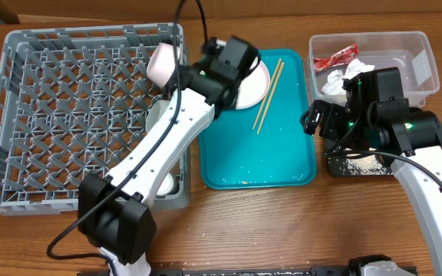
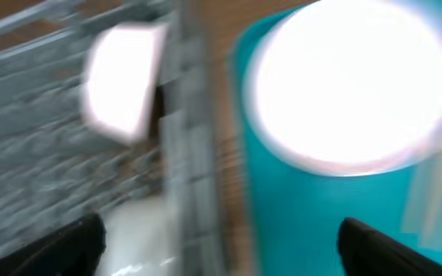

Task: Sort waste into correct bins and load items into the dishwasher
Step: 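Move the left gripper to the pink plate and grasp its edge, then lift the pink plate and stand it upright in the rack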

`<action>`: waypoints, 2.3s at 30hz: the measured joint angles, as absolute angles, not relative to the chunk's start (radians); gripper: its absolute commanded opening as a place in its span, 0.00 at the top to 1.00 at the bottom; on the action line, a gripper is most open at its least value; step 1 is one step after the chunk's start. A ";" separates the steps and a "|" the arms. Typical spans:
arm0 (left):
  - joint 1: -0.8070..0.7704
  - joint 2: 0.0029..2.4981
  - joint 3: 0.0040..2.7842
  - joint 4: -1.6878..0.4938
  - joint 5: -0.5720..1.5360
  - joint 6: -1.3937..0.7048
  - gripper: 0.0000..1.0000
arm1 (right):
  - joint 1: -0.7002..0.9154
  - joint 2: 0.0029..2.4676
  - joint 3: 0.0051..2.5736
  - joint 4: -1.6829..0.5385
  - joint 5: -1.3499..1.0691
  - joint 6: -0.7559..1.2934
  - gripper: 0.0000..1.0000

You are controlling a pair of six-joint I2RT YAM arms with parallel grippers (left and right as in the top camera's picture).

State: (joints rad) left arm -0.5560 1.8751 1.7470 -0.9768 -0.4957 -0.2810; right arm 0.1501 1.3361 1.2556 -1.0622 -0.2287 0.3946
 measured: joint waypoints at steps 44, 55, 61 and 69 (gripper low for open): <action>-0.550 2.282 1.735 -0.672 -0.293 -1.032 0.96 | 0.150 1.336 1.256 -1.063 -0.229 0.395 0.00; -0.517 2.235 1.737 -0.680 -0.400 -0.888 0.96 | 0.150 1.336 1.256 -1.063 -0.228 0.395 0.00; -0.497 2.050 1.737 -0.661 -0.543 -0.507 0.96 | 0.150 1.336 1.256 -1.063 -0.228 0.395 0.00; -0.448 1.779 1.743 -0.624 -0.828 0.081 0.96 | 0.150 1.336 1.256 -1.063 -0.228 0.395 0.00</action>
